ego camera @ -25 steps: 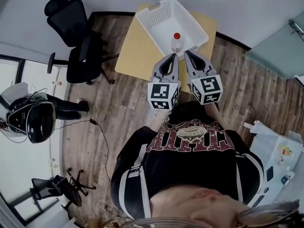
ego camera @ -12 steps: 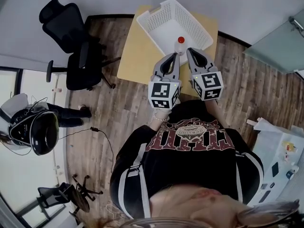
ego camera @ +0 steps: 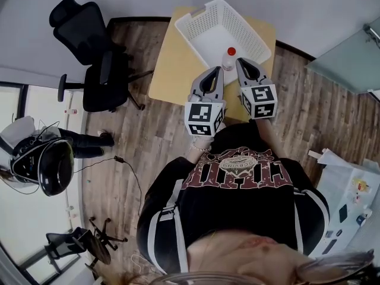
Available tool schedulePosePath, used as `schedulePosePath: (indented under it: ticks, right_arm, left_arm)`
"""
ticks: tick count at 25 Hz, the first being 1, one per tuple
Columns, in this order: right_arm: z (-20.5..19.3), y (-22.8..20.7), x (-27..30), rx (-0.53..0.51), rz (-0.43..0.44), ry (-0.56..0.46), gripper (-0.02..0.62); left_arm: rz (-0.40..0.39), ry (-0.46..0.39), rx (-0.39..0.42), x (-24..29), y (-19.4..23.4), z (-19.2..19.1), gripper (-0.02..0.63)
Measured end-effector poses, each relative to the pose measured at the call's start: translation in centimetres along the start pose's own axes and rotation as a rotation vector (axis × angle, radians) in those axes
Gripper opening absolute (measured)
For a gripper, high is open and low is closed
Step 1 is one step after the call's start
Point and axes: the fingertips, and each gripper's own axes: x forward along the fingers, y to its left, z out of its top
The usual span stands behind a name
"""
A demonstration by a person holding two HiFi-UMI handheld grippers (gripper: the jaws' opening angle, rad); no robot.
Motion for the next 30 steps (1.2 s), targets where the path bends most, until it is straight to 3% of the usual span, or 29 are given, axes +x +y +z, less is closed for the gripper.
schedulePosePath:
  ticks: [23, 30]
  right_arm:
    - [-2.7, -1.7, 5.8, -0.039, 0.039, 0.122, 0.021]
    - [-4.2, -1.8, 8.0, -0.054, 0.057, 0.195, 0.114]
  left_arm:
    - [0.081, 0.003, -0.031, -0.1, 1.9, -0.2, 0.046]
    - [0.098, 0.007, -0.041, -0.2, 2.8, -0.6, 0.047]
